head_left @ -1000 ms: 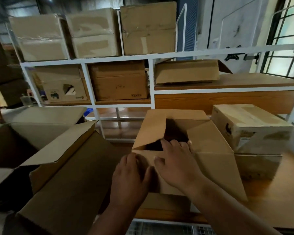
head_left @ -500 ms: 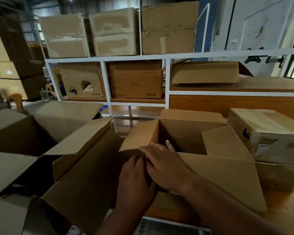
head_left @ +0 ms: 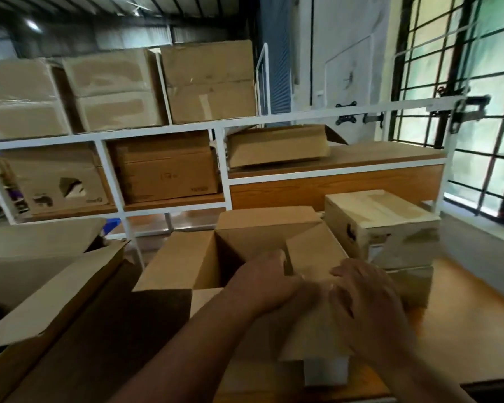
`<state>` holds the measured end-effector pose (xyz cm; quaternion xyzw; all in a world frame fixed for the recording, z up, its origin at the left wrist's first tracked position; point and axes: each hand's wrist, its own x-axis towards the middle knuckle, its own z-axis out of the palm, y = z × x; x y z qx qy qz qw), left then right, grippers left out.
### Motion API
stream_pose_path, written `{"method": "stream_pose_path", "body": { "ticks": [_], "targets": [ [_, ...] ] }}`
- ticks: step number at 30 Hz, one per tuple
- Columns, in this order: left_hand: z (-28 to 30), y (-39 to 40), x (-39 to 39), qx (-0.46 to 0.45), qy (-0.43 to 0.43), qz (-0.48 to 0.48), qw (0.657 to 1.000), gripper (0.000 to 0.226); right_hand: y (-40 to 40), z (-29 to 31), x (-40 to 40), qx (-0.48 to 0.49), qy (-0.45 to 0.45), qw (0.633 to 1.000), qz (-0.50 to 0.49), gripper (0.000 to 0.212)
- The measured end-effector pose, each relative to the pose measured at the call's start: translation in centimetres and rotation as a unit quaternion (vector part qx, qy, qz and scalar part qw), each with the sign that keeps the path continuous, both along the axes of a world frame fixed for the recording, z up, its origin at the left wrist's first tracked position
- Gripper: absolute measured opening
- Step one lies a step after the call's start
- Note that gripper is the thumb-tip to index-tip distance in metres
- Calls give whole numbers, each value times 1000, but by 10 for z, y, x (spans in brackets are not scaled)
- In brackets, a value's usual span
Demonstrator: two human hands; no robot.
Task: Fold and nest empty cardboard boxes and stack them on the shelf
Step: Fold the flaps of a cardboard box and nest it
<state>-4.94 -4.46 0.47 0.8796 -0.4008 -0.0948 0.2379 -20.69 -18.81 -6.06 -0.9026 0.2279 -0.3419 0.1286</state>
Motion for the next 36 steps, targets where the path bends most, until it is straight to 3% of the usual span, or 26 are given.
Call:
{"method": "stream_pose_path", "body": {
  "ticks": [2, 4, 8, 10, 12, 14, 16, 17, 20, 22, 23, 25, 27, 31, 36],
  "targets": [
    [10, -24, 6, 10, 99, 2, 995, 41, -2, -5, -5, -22, 6, 999, -24, 36],
    [13, -41, 9, 15, 164, 23, 986, 51, 1, -8, -9, -42, 8, 998, -45, 37],
    [32, -54, -8, 14, 229, 40, 973, 53, -5, -23, -14, -11, 9, 997, -75, 48],
    [34, -52, -13, -53, 290, 76, 953, 59, -14, -33, -17, 22, 7, 997, -76, 56],
    [31, -46, -13, -154, 359, 128, 912, 67, -19, -35, -21, 72, -2, 996, -60, 60],
    [16, -45, -12, -288, 374, 163, 866, 55, -21, -36, -24, 113, -27, 993, -37, 66],
    [-2, -49, -16, -385, 345, 124, 847, 39, -21, -36, -24, 127, -56, 990, -24, 61],
    [-9, -50, -25, -395, 319, 75, 858, 38, -21, -38, -23, 128, -75, 989, -18, 54],
    [-28, -61, -49, -313, 204, -93, 923, 36, -21, -40, -24, 153, -118, 981, -7, 32],
    [-40, -68, -62, -226, 54, -176, 957, 39, -21, -37, -27, 192, -129, 973, -10, 29],
    [-47, -73, -64, -185, -47, -199, 961, 44, -23, -35, -29, 213, -134, 968, -15, 31],
    [-51, -77, -62, -128, -159, -220, 954, 50, -25, -33, -32, 247, -125, 961, -26, 36],
    [-51, -77, -63, -118, -149, -213, 958, 51, -28, -34, -34, 265, -104, 958, -26, 37],
    [-47, -66, -55, -170, -38, -211, 962, 46, -29, -43, -35, 280, -127, 951, -29, 21],
    [-64, -23, -49, -270, -56, -194, 941, 25, -23, -50, -27, 329, -122, 936, -30, 12]
  ]
}}
